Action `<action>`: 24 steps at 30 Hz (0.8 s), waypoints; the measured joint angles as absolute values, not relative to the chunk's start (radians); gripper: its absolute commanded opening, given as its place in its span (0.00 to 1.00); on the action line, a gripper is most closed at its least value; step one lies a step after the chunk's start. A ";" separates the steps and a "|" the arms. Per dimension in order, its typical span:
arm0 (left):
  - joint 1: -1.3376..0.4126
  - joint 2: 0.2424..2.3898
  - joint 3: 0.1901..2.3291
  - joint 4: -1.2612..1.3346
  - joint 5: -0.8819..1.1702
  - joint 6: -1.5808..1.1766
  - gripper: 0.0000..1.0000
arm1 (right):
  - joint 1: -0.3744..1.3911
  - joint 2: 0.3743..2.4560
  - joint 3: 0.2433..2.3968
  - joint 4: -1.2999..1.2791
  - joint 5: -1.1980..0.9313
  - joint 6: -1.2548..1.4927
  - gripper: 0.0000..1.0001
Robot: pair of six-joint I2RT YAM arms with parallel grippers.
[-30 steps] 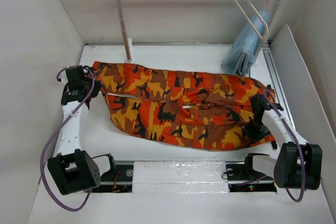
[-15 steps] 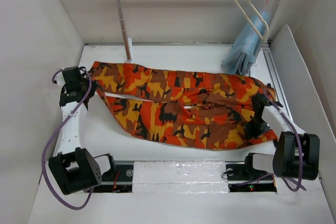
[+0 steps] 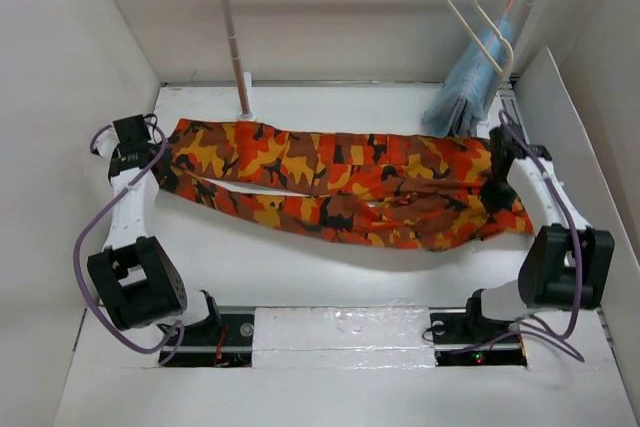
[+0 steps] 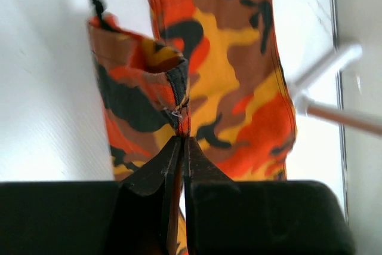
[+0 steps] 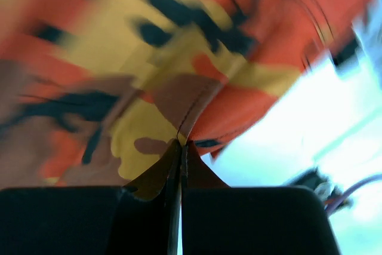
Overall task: Place the trousers on the hanger
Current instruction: Fold the trousers at the center of the board.
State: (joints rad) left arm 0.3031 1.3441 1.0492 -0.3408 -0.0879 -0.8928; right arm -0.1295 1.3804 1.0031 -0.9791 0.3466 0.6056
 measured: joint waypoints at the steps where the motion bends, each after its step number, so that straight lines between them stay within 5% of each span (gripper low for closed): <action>1: 0.311 1.365 1.075 -0.352 -0.101 -0.891 0.00 | -0.118 1.420 1.076 -0.985 0.355 0.575 0.00; 15: 0.300 1.555 1.395 -0.330 -0.203 -0.832 0.00 | -0.118 1.886 1.744 -0.936 0.317 0.239 0.01; 18: 0.254 1.747 1.597 -0.343 -0.201 -0.783 0.00 | -0.130 1.983 1.807 -0.909 0.295 0.204 0.65; 19: 0.243 1.819 1.666 -0.341 -0.210 -0.765 0.07 | -0.136 2.009 1.821 -0.895 0.300 0.193 0.84; 22: 0.229 1.996 1.831 -0.369 -0.221 -0.712 0.24 | -0.166 2.037 1.808 -0.842 0.294 0.161 0.97; 24: 0.229 2.069 1.887 -0.391 -0.227 -0.684 0.23 | -0.182 2.011 1.761 -0.803 0.283 0.157 1.00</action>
State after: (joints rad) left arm 0.2287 2.0689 1.8866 -0.3912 -0.2272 -0.6842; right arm -0.1818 2.0109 1.7607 -0.8032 0.2829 0.1574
